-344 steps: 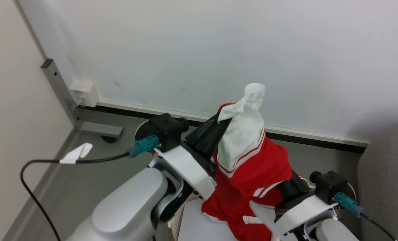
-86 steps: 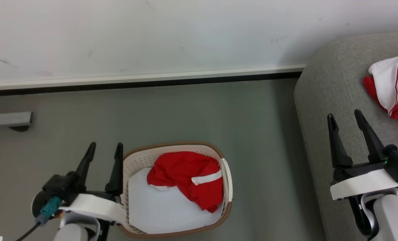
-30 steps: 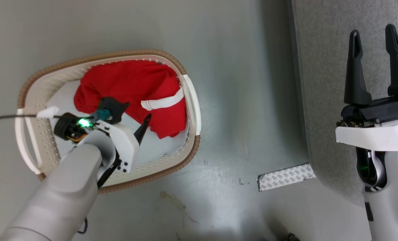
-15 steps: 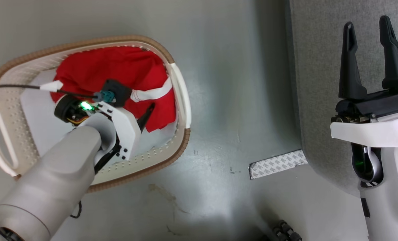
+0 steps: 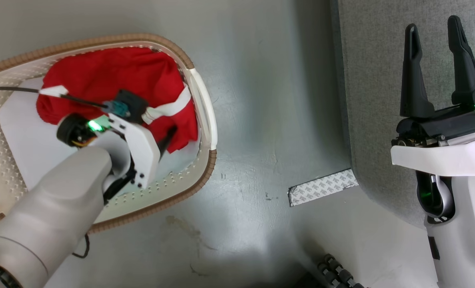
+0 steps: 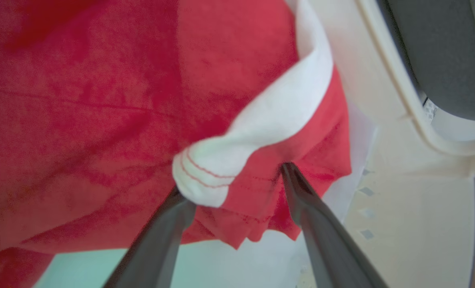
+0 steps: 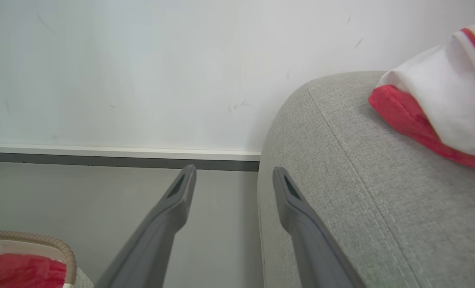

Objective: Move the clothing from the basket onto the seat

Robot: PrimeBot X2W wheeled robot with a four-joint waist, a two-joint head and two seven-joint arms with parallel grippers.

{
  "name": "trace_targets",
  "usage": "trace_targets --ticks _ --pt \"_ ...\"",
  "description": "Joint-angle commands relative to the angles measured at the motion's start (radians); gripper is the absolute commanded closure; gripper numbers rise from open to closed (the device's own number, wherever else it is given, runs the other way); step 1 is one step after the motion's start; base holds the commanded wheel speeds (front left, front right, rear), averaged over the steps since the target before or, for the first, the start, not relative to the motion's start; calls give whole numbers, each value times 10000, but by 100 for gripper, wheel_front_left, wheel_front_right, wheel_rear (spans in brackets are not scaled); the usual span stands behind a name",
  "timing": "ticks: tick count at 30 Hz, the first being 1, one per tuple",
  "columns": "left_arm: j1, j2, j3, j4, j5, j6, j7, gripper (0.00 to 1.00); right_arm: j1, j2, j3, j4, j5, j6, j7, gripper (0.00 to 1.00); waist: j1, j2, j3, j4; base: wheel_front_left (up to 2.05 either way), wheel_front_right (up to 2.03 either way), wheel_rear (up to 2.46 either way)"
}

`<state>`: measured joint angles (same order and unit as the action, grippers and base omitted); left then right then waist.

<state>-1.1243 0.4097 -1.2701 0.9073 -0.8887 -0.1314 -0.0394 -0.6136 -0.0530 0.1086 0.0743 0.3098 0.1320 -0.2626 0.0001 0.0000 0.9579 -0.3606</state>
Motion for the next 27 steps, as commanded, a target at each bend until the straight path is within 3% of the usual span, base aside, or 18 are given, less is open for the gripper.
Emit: trace_targets --ticks 1,2,3,5,15,27 --pt "-133 31 -12 101 -78 16 -141 0 -130 36 -3 -39 86 -25 -31 0 -1 0 15 -8 0 0 0" --pt "-160 2 -25 141 -166 15 -270 22 -128 36 -4 -35 95 -25 -31 0 -1 0 23 -10 0 0 0" --pt "-180 -33 -36 165 -236 15 -375 53 -121 37 -5 -26 94 -26 -31 0 -1 0 23 -6 0 0 0" --pt "-215 -77 -59 246 -305 15 -517 100 -111 35 -16 12 82 -26 -31 0 -1 0 -2 14 0 0 0" --pt "137 -371 -109 189 -632 15 -1175 100 -189 34 -157 200 -307 -25 -31 0 -1 0 -722 442 0 0 0" --pt "1151 -893 -108 -101 -646 15 -2138 100 423 -184 -395 763 -708 -26 -30 0 -1 0 -3061 1238 0 0 0"
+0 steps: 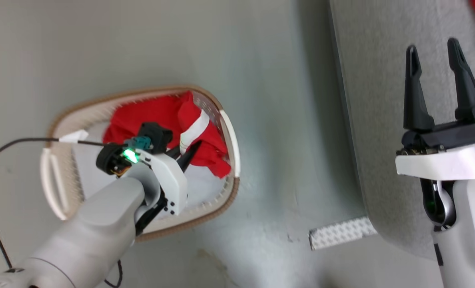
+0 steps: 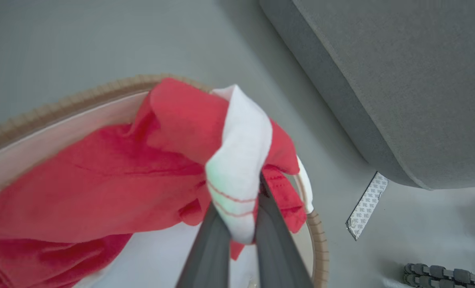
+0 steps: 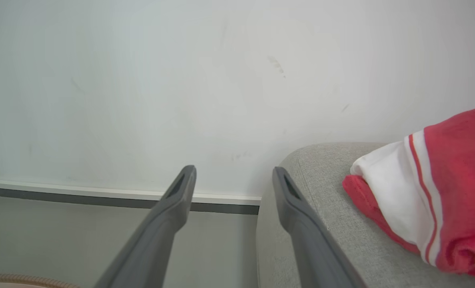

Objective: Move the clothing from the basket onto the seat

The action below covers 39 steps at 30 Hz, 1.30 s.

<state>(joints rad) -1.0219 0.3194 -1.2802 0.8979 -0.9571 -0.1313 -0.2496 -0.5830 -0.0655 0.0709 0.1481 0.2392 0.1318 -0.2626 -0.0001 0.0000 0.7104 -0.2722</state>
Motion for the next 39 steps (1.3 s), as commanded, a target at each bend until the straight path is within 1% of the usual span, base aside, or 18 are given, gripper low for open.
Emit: trace_targets --ticks 1,4,6,10,15,22,26,30,35,39 --pt "189 -63 -6 -33 40 13 -82 100 178 -150 -25 84 -22 -24 -30 0 1 0 -824 459 0 0 0" --pt "347 -123 13 -53 -34 13 -149 100 334 -362 23 269 -22 -24 -30 0 1 0 -1465 718 0 0 0" --pt "387 -137 373 -277 125 13 -153 100 488 -522 40 363 44 -24 -30 0 1 0 -1892 905 0 0 0" --pt "969 -73 1200 -861 696 13 -145 100 831 -810 74 633 152 -24 -30 0 1 0 -2713 1271 0 0 0" --pt "1813 38 2296 -1594 1539 13 -147 100 1254 -978 251 971 358 -23 -19 0 1 0 -3675 1597 0 0 0" --pt "2665 40 3289 -2519 2570 61 -148 100 1809 -1184 441 1393 585 -23 -17 0 1 0 -4965 1988 0 0 0" --pt "2947 113 3753 -3137 3063 210 -149 100 2081 -1245 600 1576 731 -23 -17 0 1 0 -5517 2169 0 0 0" --pt "3158 245 4122 -3751 3323 371 -149 100 2326 -1255 802 1675 891 -24 -17 0 1 0 -5965 2316 0 0 0" --pt "3327 427 4454 -4631 3650 623 -149 100 2666 -1184 1069 1787 1008 -24 -16 0 1 0 -6437 2423 0 0 0" --pt "3401 626 4567 -5261 3694 810 -149 100 2911 -1119 1227 1839 1178 -23 -17 0 1 0 -6715 2481 0 0 0"
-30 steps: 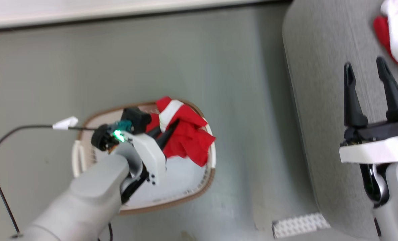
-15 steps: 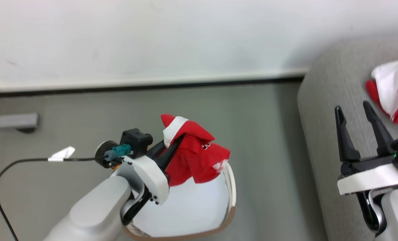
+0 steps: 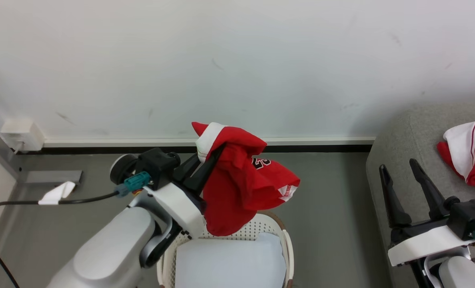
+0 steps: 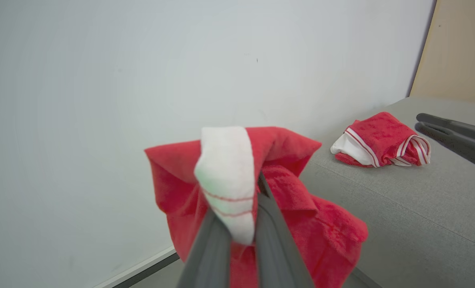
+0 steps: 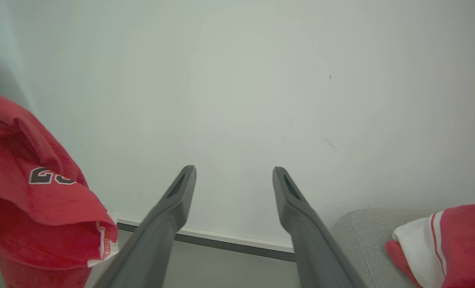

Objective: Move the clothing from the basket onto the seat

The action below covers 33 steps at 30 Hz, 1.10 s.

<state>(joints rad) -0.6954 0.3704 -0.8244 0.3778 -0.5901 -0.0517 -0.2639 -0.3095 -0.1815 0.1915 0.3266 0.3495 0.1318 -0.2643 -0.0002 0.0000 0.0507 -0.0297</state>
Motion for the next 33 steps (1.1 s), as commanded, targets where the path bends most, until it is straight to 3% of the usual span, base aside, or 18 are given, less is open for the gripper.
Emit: trace_targets --ticks 1,8,18,23,27,33 --pt "133 134 -8 -197 62 66 12 100 223 52 61 51 125 -23 0 0 2 0 -187 78 0 0 0" --pt "152 261 -40 -810 38 250 320 100 384 76 452 -105 290 -23 0 0 2 0 -377 130 0 0 0" --pt "260 349 -79 -1198 -136 402 499 100 208 -964 2976 -896 1293 -24 2 0 2 0 -336 227 0 0 0" --pt "182 292 -117 -1182 -194 385 546 100 -84 -1375 4443 -835 948 -24 2 0 2 0 -324 264 0 0 0" --pt "119 197 -199 -1134 -199 358 569 100 -465 -1374 5232 -391 618 -24 2 0 2 0 -346 323 0 0 0" --pt "15 -56 -433 -1146 -179 250 645 100 -979 -850 5816 445 635 -24 3 0 2 0 -433 572 0 0 0"
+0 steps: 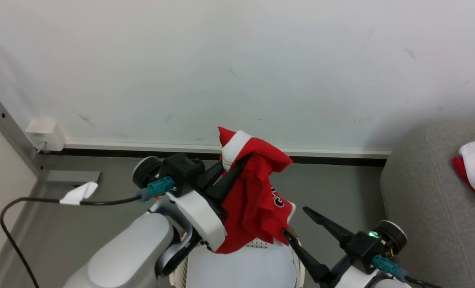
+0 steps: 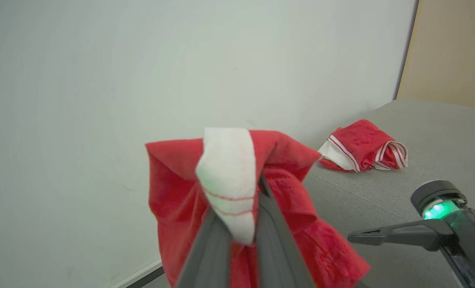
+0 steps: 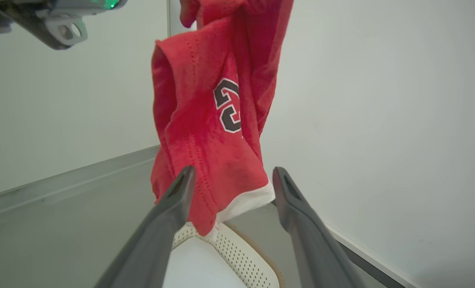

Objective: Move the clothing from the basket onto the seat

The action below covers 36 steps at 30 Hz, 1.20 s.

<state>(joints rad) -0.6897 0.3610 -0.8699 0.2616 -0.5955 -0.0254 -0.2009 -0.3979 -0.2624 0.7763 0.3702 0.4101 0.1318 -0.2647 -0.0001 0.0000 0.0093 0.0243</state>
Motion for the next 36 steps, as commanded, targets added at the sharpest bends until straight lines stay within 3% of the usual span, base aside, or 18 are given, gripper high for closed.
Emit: trace_targets --ticks 1,9,23,24,25,26,36 --pt "-56 -5 -23 -2 -103 -26 29 100 -188 44 52 87 71 -23 6 0 1 0 -30 88 0 0 0" --pt "-30 -375 -491 -171 12 -187 185 100 -838 635 312 1005 444 -24 6 0 1 0 -64 647 0 0 0" --pt "230 -857 -1448 -520 12 -533 527 100 -1524 974 274 2192 949 -24 6 0 1 0 -208 1590 0 0 0" --pt "240 -870 -1479 -523 0 -550 539 100 -1578 982 318 2206 1011 -23 6 20 1 0 -211 1632 0 0 0" --pt "250 -877 -1511 -521 -17 -560 535 100 -1591 991 379 2232 1072 -23 7 56 1 0 -216 1670 0 0 0" --pt "264 -876 -1525 -513 -43 -563 549 100 -1603 981 402 2262 1104 -23 6 100 1 0 -218 1703 0 0 0" --pt "421 -669 -1324 -176 -291 -452 410 100 -1320 844 242 2151 1282 -25 6 100 1 0 -196 1746 0 0 0"
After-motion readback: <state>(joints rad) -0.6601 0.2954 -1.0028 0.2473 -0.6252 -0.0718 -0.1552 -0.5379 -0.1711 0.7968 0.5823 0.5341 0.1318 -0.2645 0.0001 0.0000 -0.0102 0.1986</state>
